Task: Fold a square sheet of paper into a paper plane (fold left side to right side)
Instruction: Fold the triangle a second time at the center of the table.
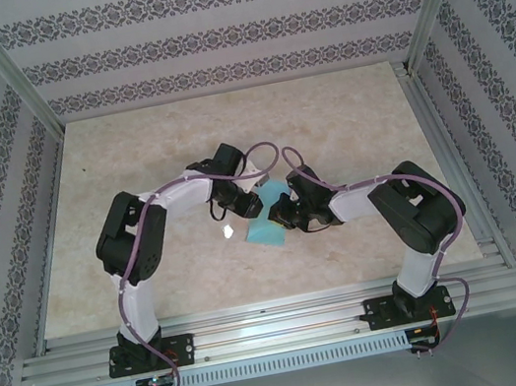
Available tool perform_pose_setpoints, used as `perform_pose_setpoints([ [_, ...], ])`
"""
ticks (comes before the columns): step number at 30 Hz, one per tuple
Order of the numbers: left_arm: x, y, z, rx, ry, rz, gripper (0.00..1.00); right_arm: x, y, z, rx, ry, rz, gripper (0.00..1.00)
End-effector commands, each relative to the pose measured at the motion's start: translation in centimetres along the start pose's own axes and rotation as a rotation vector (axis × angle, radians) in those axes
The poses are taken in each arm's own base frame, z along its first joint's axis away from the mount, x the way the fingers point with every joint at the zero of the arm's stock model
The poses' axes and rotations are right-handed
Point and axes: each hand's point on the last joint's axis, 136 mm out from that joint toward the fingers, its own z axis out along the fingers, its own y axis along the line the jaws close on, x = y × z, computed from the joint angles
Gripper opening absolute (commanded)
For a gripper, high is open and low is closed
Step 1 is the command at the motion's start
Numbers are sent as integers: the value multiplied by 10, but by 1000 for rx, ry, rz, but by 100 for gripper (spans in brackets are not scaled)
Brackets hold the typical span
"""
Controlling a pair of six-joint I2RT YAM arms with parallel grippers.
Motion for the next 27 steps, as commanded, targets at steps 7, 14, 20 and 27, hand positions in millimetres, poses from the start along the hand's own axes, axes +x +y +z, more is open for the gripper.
perform_pose_setpoints([
  [7,-27,-10,-98,53,-307,-124,23,19,-54,4,181,37,34,12],
  [14,-5,-37,-78,234,-340,-302,15,19,-55,4,184,36,32,12],
  [20,7,-43,-44,307,-272,-413,9,19,-55,3,188,35,30,12],
  [27,23,-53,-17,310,-181,-430,9,19,-55,2,186,38,26,12],
])
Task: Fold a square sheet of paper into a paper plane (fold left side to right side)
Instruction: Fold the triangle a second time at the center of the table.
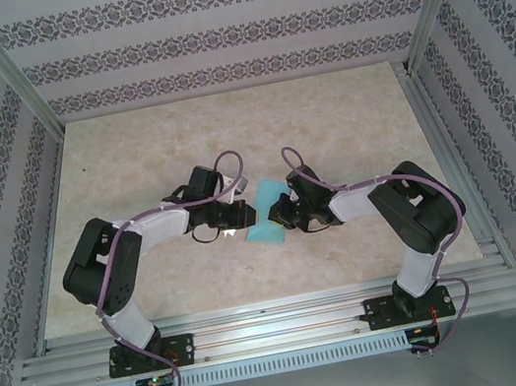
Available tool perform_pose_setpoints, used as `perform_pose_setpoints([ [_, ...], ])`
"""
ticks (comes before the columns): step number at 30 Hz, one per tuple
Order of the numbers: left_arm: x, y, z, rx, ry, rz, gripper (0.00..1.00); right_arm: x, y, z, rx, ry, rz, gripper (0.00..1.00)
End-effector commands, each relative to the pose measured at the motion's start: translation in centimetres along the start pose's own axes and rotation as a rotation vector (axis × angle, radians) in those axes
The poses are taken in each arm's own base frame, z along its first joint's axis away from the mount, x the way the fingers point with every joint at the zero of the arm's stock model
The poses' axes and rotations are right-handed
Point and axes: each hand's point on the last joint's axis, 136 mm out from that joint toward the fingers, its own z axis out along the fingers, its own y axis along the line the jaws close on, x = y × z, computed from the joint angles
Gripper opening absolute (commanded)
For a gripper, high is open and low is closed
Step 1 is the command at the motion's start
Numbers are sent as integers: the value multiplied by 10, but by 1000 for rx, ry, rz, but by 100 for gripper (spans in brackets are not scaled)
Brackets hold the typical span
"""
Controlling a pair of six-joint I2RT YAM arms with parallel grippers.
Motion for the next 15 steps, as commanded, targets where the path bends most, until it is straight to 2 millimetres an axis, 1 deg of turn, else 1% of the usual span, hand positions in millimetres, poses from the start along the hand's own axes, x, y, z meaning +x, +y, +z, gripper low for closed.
perform_pose_setpoints([
  [1,3,-9,8,35,12,-2,9,19,-55,2,186,38,35,12],
  [5,14,-7,15,14,46,1,9,20,-55,2,185,39,34,12],
  [15,34,15,23,-88,111,-8,9,20,-55,2,183,40,33,13],
])
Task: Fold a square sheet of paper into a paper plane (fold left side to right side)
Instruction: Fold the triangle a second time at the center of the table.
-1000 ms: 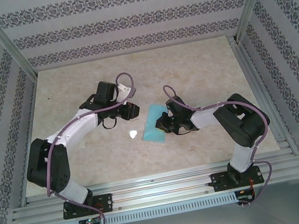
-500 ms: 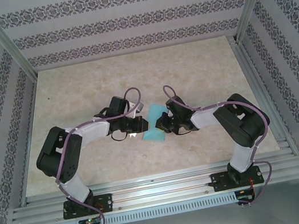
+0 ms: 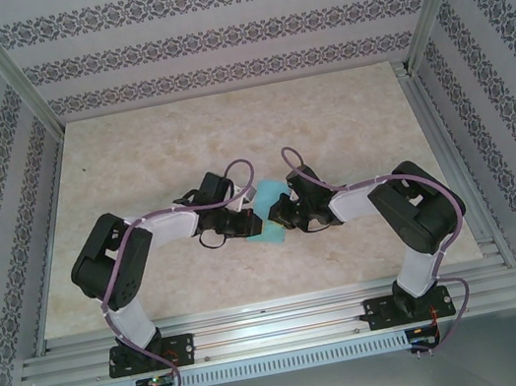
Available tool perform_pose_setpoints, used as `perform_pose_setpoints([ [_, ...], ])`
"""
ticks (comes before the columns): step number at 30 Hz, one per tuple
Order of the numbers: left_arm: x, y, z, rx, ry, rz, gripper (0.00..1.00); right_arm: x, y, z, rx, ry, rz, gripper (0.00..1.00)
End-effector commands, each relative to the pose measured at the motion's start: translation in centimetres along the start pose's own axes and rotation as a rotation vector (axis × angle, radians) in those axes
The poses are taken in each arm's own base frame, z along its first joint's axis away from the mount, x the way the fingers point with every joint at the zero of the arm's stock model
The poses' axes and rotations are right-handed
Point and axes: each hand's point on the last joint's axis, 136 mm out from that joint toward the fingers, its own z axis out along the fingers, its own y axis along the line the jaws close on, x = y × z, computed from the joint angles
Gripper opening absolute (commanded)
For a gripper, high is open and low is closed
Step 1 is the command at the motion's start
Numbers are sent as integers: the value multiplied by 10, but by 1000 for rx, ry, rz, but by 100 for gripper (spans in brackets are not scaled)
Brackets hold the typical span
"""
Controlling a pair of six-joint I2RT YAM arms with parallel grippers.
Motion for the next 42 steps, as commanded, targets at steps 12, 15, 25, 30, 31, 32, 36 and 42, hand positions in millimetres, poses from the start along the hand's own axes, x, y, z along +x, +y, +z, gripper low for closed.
perform_pose_setpoints([
  [12,17,20,7,-90,58,16,9,21,-56,2,184,42,35,13],
  [15,20,24,8,-102,67,12,9,20,-57,2,187,39,36,13],
  [25,21,32,11,-138,76,17,8,20,-56,2,184,41,34,13],
  [30,21,35,10,-158,73,15,8,21,-57,2,187,42,34,13],
  [31,21,36,9,-162,73,17,8,20,-57,2,189,41,34,13],
  [32,22,37,9,-168,73,15,8,20,-57,2,188,41,34,13],
  [36,27,44,12,-183,87,9,7,14,-44,0,139,28,6,13],
  [42,37,51,14,-200,107,2,7,-5,-7,-25,89,-4,-115,15],
])
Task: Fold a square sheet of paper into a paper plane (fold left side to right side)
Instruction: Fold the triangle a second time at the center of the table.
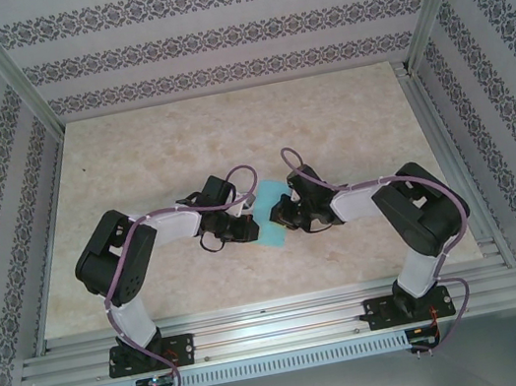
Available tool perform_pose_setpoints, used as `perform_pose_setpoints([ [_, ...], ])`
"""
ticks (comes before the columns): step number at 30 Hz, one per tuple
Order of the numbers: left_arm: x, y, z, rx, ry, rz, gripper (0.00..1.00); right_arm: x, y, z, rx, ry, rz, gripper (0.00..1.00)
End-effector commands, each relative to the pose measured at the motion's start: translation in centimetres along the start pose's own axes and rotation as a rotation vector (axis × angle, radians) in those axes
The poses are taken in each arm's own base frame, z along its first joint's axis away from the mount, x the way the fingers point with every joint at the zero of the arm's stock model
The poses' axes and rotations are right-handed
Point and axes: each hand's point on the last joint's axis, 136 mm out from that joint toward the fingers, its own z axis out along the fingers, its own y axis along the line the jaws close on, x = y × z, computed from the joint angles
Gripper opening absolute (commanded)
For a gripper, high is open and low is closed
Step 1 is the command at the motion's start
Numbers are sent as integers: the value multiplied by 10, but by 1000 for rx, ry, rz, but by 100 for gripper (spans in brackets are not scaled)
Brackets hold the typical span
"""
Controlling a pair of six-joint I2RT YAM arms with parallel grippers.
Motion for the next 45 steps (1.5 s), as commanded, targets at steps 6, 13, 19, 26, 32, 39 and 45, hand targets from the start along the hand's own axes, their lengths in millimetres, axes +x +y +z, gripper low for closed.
perform_pose_setpoints([
  [6,32,28,15,-103,89,-9,6,-2,18,-33,40,57,-170,7],
  [13,36,30,22,-101,96,-12,6,14,30,-15,43,137,-208,0],
  [19,39,32,24,-107,106,-12,6,20,35,4,52,178,-223,0],
  [26,38,33,25,-111,105,-11,6,24,33,17,73,216,-223,0],
  [32,42,35,27,-116,114,-13,6,28,14,21,148,244,-231,0],
  [39,47,37,31,-105,127,-31,6,24,-9,17,237,253,-253,0],
  [45,56,41,32,-101,141,-45,5,16,-26,10,285,256,-268,0],
])
